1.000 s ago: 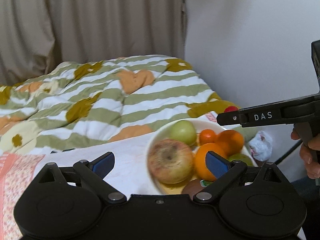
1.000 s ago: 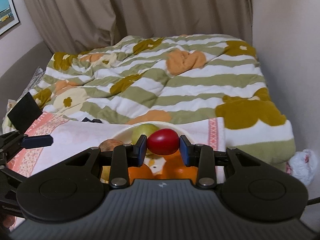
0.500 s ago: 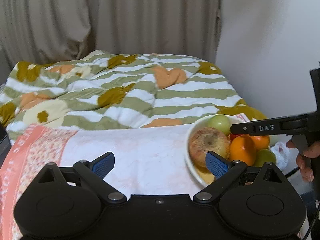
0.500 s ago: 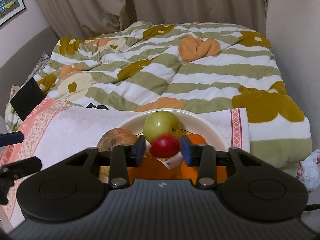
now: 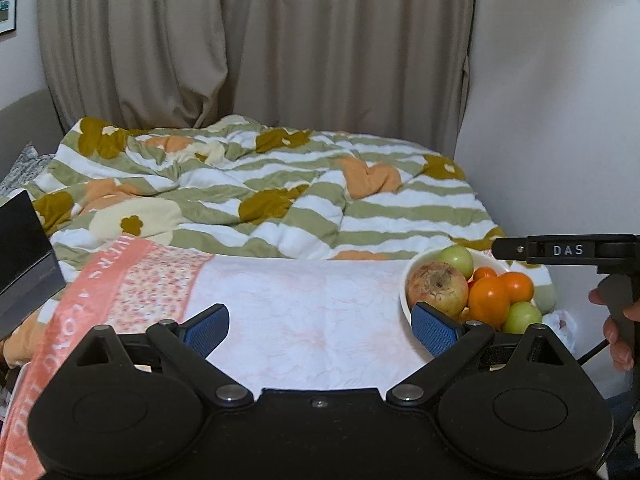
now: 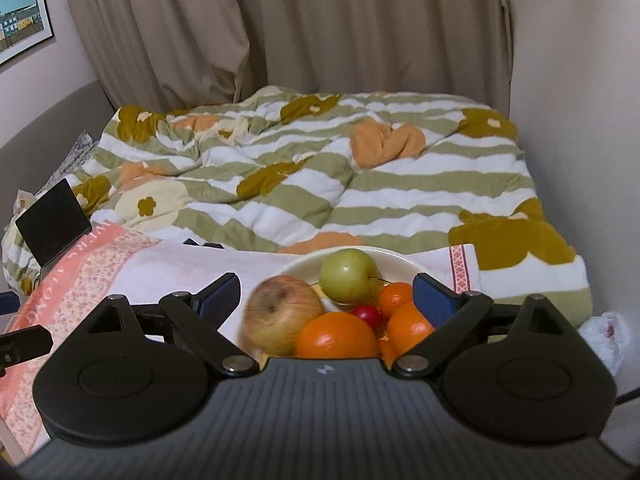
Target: Organize fruits
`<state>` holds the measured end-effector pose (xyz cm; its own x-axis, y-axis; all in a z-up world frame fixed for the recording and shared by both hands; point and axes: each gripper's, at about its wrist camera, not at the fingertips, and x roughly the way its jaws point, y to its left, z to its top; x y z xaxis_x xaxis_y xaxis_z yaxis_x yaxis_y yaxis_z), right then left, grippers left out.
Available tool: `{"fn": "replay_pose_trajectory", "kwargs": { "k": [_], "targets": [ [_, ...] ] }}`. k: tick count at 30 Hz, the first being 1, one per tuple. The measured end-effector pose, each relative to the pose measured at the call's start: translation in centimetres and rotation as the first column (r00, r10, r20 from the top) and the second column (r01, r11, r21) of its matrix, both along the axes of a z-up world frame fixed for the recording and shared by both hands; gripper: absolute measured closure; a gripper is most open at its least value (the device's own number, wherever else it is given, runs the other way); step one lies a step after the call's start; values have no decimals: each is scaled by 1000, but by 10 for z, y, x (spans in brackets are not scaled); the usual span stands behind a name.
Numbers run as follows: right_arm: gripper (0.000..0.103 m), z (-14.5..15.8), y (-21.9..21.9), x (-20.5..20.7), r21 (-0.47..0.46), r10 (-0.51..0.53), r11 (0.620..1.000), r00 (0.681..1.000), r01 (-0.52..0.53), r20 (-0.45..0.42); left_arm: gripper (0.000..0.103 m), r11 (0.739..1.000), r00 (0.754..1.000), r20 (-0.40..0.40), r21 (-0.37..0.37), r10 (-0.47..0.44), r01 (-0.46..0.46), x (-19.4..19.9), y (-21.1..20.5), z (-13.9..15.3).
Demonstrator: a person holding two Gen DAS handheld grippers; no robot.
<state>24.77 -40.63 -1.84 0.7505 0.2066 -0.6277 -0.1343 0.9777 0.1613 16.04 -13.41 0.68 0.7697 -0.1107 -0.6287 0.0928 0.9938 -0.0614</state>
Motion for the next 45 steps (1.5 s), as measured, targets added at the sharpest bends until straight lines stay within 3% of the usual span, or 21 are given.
{"fn": "replay_pose_trajectory", "kwargs": {
  "k": [6, 12, 16, 23, 45],
  "targets": [
    [0, 38, 30, -62, 7, -41, 999, 999, 41, 33, 2, 999, 999, 44, -37, 9, -7, -37, 30, 23],
    [0, 63, 64, -129, -23, -82, 996, 995, 84, 62, 0, 1000, 995, 102, -18, -12, 14, -79, 48, 46],
    [0, 67, 79, -167, -39, -103, 994, 993, 105, 58, 0, 999, 994, 111, 30, -22, 19, -101, 56, 50],
    [0, 59, 102, -211, -91, -131, 987, 991, 133, 24, 0, 999, 999, 51, 54, -3, 0, -122, 76, 41],
    [0, 48, 122, -220, -125, -193, 974, 981, 191, -8, 0, 998, 999, 43, 67, -7, 4, -125, 91, 34]
  ]
}}
